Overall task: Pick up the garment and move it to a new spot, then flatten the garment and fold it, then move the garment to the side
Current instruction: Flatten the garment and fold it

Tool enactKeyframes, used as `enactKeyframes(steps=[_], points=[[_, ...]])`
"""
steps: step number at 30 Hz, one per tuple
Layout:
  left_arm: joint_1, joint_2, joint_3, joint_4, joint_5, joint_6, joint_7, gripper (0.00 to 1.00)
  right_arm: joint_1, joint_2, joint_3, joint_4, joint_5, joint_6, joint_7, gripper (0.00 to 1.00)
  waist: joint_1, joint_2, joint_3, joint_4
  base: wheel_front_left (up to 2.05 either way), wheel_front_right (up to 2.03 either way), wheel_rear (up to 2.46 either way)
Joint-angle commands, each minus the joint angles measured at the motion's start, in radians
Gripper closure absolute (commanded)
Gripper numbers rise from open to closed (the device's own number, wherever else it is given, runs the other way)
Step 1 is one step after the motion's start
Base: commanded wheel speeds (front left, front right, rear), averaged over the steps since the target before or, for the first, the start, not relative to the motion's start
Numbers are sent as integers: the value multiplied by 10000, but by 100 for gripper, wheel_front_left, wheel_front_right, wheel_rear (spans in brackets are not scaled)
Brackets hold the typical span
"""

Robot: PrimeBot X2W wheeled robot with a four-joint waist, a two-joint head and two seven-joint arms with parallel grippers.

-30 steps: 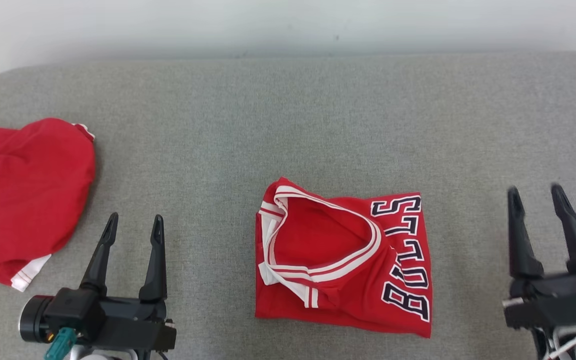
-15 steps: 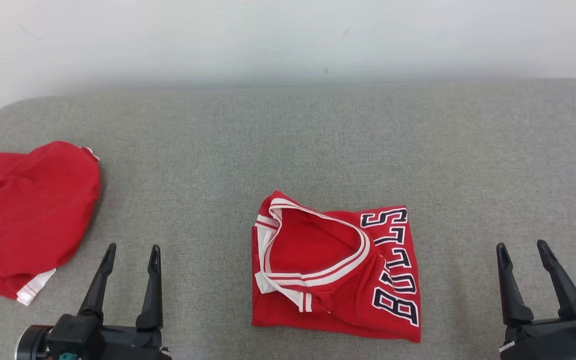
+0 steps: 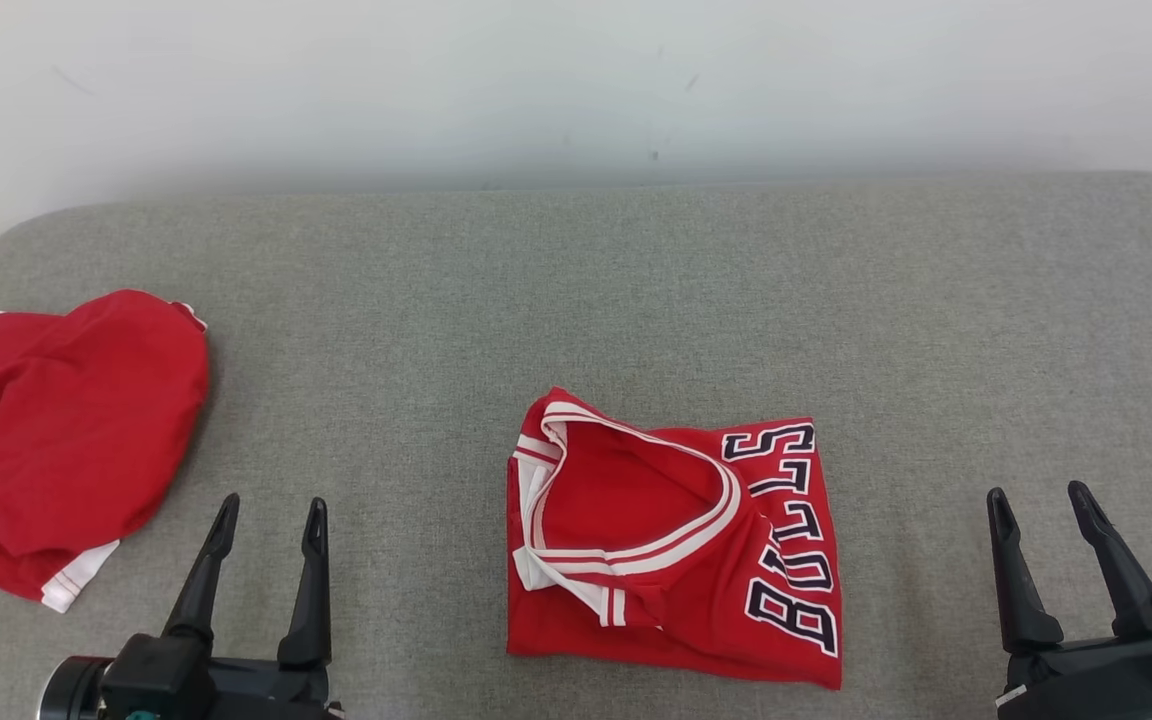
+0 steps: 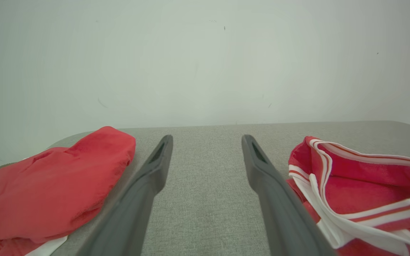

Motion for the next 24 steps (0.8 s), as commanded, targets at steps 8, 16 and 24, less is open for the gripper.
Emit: enactKeyframes(steps=[8, 16, 24], points=[[-38, 96, -79, -34, -136, 52, -3, 0, -4, -77, 107, 151, 99, -3, 144, 100, 1, 0, 25, 91, 0, 0, 0], [-220, 80, -189, -75, -188, 92, -5, 0, -675, -217, 1364, 865, 309, -3, -23, 100, 1, 0, 276, 387, 0, 0, 0], [-360, 28, -253, 0, -193, 115, -24, 0, -1787, -211, 2898, 2185, 686, -3, -392, 100, 1, 0, 552, 729, 0, 0, 0]])
